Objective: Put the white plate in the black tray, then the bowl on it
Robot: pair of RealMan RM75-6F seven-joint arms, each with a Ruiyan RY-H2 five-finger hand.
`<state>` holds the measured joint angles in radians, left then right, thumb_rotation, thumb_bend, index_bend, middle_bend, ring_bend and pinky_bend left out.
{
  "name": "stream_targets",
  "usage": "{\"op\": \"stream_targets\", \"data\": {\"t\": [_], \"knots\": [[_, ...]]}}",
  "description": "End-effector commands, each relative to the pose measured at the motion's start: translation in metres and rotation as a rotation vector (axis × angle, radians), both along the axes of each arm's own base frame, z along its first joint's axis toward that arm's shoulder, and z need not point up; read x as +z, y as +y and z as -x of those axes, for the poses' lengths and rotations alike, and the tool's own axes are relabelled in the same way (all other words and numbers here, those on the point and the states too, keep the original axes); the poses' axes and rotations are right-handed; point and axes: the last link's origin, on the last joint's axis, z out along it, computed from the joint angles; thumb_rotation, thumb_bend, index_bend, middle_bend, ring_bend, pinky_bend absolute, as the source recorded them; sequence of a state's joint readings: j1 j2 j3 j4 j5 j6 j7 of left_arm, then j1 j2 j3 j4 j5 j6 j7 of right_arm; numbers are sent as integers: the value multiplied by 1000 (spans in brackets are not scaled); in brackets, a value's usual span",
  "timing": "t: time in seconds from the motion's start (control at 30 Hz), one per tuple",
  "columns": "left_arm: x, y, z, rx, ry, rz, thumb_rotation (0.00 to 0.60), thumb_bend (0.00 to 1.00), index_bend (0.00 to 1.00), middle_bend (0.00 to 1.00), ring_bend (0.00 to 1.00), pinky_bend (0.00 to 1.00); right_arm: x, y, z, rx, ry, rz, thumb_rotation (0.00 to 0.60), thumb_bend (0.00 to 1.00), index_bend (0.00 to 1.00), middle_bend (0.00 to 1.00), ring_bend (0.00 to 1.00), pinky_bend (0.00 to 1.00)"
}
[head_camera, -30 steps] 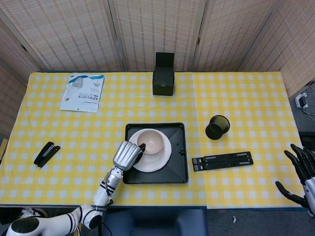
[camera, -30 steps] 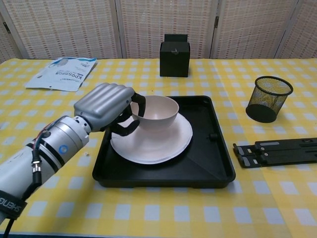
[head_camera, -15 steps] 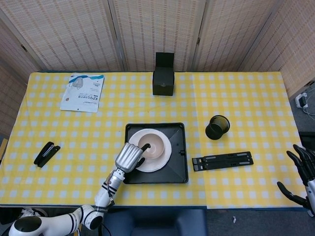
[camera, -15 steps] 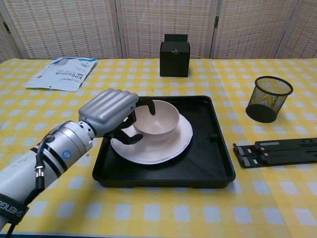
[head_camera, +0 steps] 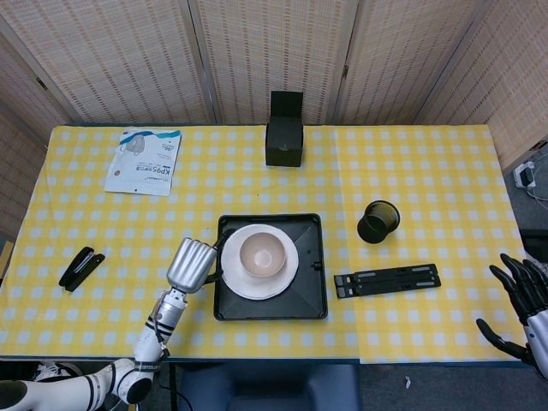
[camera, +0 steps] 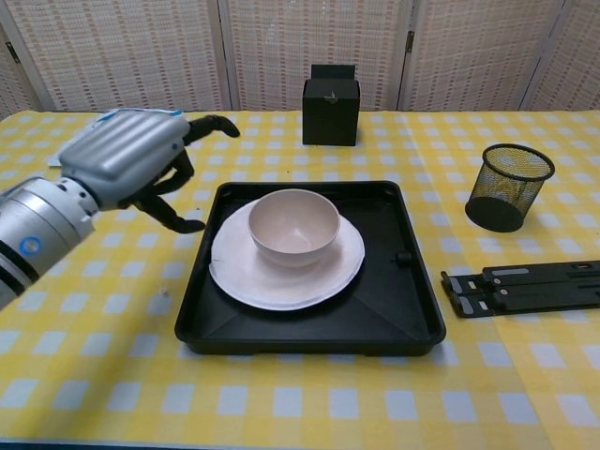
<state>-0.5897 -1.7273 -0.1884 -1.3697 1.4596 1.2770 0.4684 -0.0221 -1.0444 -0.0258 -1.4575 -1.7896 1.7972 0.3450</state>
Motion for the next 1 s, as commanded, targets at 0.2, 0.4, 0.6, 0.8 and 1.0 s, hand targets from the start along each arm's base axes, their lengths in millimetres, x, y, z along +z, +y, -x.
{"op": "stream_targets", "data": {"t": [0.2, 0.4, 0.6, 0.8, 1.0], "knots": [[129, -62, 88, 233, 2, -139, 600, 135, 106, 145, 28, 28, -14, -9, -3, -5, 23, -52, 600, 311, 0, 0, 0, 0], [157, -127, 140, 358, -15, -157, 600, 135, 98, 70, 0, 0, -29, -21, -4, -37, 66, -86, 600, 311, 0, 0, 0, 0], [168, -163, 167, 480, 38, -185, 600, 135, 78, 40, 0, 0, -39, -30, -1, -113, 143, -81, 600, 311, 0, 0, 0, 0], [171, -160, 165, 455, 13, -204, 600, 135, 73, 22, 0, 0, -42, -29, -4, -126, 159, -73, 600, 311, 0, 0, 0, 0], [171, -158, 167, 469, 10, -198, 600, 135, 47, 1, 0, 0, -43, -28, -6, -118, 161, -78, 600, 310, 0, 0, 0, 0]]}}
